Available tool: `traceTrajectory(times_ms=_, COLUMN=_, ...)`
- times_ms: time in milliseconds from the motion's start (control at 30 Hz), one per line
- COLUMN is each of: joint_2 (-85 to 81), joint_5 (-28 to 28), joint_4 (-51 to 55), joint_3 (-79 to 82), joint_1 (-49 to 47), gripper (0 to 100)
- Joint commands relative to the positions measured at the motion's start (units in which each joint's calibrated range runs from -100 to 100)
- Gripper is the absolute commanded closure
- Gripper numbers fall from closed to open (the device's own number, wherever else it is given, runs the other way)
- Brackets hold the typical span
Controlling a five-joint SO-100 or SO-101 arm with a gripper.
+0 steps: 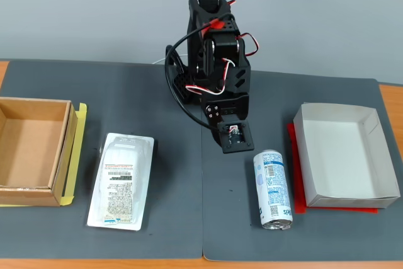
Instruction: Pick the can and put it in the brown box
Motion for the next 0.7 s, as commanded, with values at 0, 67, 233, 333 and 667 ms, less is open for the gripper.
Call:
traceTrajectory(times_ms=0, joint_2=0.4, joint_5=-0.16, joint_4=-0.93, joint_3=-3.4, joint_1=-0.24, gripper=98)
traceTrajectory(times_ms=67, joint_2=0.48, joint_5=-0.16, joint_4=-0.85, joint_3=-3.4, joint_1=-1.62, gripper=98)
traceTrajectory(times_ms=233, joint_2=2.18, joint_5=-0.16, joint_4=-0.93, joint_3=-3.49, joint_1=-4.95, gripper=99)
traceTrajectory(times_ms=333, joint_2=4.72, joint_5=-0.21, joint_4=-0.5, joint_3=-6.02, joint_1=-6.9, gripper=99)
traceTrajectory(times_ms=667, joint_2=16.49, joint_5=-9.38, joint_4=0.02, joint_3=-19.06, joint_1=-10.56, gripper=99)
